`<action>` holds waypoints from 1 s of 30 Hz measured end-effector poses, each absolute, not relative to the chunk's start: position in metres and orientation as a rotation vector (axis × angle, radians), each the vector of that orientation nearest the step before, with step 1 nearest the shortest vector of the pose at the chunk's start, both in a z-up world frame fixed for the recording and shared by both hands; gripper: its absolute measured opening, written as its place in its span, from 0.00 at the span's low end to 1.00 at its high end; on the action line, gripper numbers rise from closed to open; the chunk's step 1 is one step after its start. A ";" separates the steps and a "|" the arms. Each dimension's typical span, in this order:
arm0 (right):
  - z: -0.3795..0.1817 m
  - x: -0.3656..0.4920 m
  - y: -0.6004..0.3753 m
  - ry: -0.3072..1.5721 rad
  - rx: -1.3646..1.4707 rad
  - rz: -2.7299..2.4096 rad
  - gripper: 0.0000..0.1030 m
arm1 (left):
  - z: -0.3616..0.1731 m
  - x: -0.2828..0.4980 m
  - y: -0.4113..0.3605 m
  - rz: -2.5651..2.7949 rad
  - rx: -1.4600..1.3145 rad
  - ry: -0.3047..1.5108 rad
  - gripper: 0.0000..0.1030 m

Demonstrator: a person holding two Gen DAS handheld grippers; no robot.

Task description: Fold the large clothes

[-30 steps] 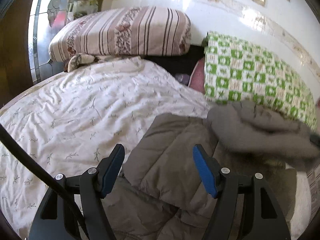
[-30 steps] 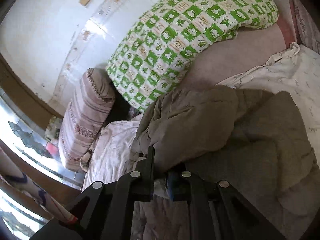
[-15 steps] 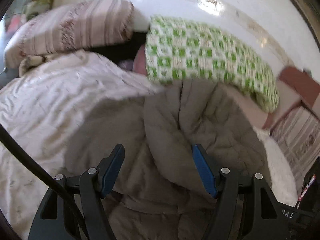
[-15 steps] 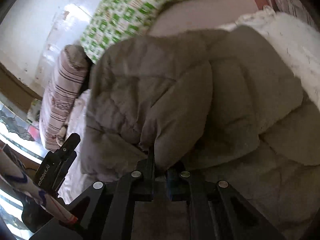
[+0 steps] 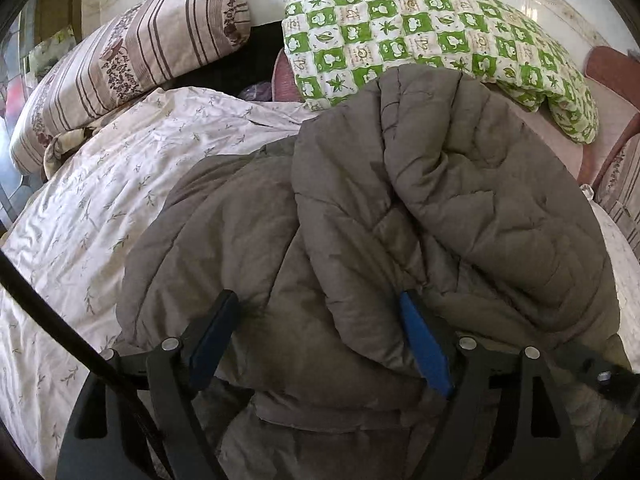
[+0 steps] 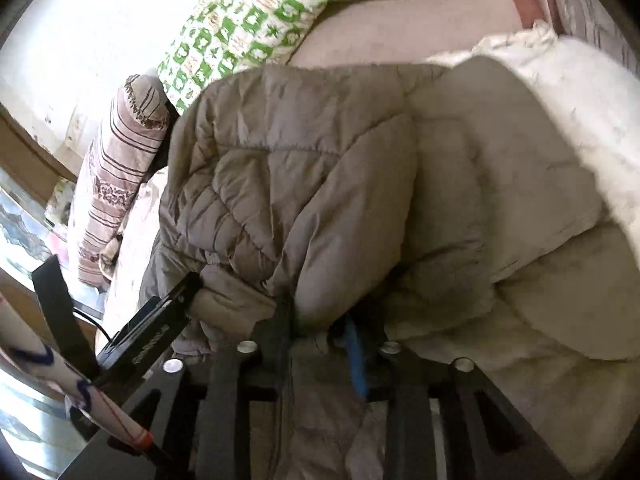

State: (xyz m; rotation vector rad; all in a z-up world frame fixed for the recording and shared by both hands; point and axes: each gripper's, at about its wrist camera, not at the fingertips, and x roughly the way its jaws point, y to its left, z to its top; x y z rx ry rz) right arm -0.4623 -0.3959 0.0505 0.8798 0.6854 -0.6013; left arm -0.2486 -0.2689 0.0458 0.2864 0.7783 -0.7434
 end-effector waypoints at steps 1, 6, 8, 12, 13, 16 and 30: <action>0.059 -0.466 -0.394 0.682 0.872 -0.626 0.30 | 0.046 -0.249 -0.270 -0.741 0.290 0.776 0.79; 0.103 -0.481 -0.381 0.572 0.680 -0.825 0.30 | 0.046 -0.252 -0.269 -0.733 0.298 0.769 0.79; 0.109 -0.472 -0.378 0.539 0.620 -0.801 0.30 | 0.046 -0.253 -0.268 -0.733 0.299 0.765 0.79; 0.095 -0.442 -0.384 0.574 0.491 -0.825 0.30 | 0.046 -0.254 -0.268 -0.733 0.296 0.764 0.79; 0.086 -0.438 -0.389 0.595 0.487 -0.833 0.30 | 0.046 -0.254 -0.268 -0.733 0.296 0.764 0.79; 0.059 -0.430 -0.407 0.689 0.533 -0.824 0.30 | 0.046 -0.254 -0.269 -0.732 0.302 0.762 0.79; 0.054 -0.436 -0.395 0.726 0.526 -0.788 0.31 | 0.065 -0.269 -0.260 -0.783 0.255 0.682 0.79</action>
